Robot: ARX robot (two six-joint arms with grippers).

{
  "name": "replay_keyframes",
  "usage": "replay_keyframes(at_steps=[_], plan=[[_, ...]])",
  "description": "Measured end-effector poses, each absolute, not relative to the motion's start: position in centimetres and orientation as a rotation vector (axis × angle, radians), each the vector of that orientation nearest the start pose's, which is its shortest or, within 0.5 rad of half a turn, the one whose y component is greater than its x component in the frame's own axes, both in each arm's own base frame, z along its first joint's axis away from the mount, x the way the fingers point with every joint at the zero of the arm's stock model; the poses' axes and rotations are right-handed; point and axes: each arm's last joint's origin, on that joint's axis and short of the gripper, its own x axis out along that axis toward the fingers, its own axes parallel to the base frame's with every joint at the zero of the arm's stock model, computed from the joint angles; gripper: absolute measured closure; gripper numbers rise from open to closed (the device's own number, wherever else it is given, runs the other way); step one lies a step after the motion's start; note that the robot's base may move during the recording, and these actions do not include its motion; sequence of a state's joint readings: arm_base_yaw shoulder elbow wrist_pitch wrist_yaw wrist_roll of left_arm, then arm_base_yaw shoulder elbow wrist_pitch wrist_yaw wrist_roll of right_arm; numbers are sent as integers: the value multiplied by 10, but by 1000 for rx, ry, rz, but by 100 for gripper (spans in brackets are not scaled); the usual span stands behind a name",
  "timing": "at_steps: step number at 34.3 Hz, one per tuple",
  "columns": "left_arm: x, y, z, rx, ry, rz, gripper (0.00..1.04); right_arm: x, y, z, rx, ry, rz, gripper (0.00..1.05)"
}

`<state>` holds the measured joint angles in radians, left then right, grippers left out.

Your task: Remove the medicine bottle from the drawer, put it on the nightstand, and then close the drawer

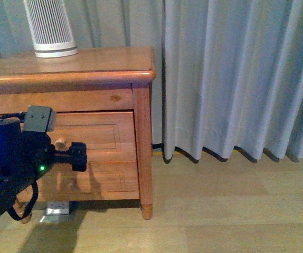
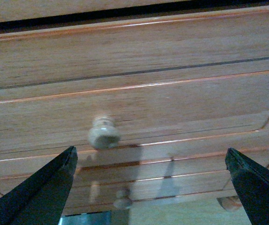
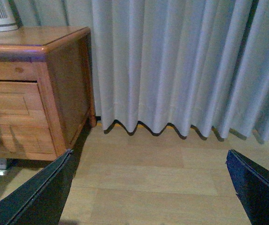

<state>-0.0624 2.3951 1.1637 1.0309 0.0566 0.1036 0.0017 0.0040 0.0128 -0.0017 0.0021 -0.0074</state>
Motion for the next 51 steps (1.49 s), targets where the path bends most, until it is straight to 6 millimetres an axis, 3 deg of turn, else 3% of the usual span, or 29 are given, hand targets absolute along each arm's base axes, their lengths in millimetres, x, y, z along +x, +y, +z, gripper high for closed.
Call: replay_keyframes(at_steps=[8, 23, 37, 39, 47, 51], plan=[[458, -17, 45, 112, 200, -98, 7, 97, 0, 167, -7, -7, 0, 7], [482, -19, 40, 101, 212, -99, 7, 97, 0, 168, -7, -7, 0, 7], [490, -17, 36, 101, 216, -93, 7, 97, 0, 167, -7, -7, 0, 7], [491, -16, 36, 101, 219, -92, 14, 97, 0, 167, -7, -7, 0, 7], [491, -13, 36, 102, 223, -83, 58, 97, 0, 167, -7, -7, 0, 7], [491, -11, 36, 104, 223, -77, 72, 97, 0, 167, -7, -7, 0, 7]])
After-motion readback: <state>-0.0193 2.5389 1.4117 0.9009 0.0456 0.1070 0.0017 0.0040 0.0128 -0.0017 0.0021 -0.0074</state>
